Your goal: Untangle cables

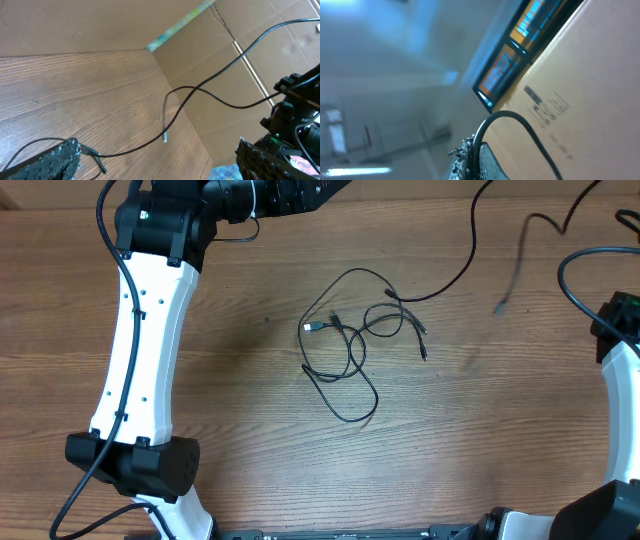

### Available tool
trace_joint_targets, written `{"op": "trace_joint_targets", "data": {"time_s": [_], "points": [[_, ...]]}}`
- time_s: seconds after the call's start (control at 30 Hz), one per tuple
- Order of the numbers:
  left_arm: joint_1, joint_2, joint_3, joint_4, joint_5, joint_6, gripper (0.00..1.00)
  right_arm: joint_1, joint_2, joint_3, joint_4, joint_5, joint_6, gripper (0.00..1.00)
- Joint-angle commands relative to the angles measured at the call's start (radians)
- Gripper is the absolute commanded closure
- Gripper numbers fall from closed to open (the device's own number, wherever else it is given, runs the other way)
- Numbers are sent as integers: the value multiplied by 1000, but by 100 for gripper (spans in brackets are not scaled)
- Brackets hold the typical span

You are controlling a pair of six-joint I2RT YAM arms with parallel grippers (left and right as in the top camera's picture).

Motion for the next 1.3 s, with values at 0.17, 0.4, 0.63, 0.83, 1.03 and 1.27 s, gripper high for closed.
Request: {"op": "trace_joint_targets", "data": {"time_s": [0.17,0.4,0.63,0.83,1.03,1.27], "points": [[2,3,9,0,-3,11,0,-5,-13,24,166,89,169,96],[2,3,9,0,-3,11,0,17,-13,24,127,-166,170,96],[2,3,9,0,-3,11,0,57,-13,24,40,-199,138,96],[2,3,9,0,-3,11,0,50,-13,24,-43,-174,43,96],[2,3,9,0,-3,11,0,50,-13,24,-211,-136,-111,96],[2,3,9,0,-3,11,0,54,2,24,-310,-41,-341,96]]}}
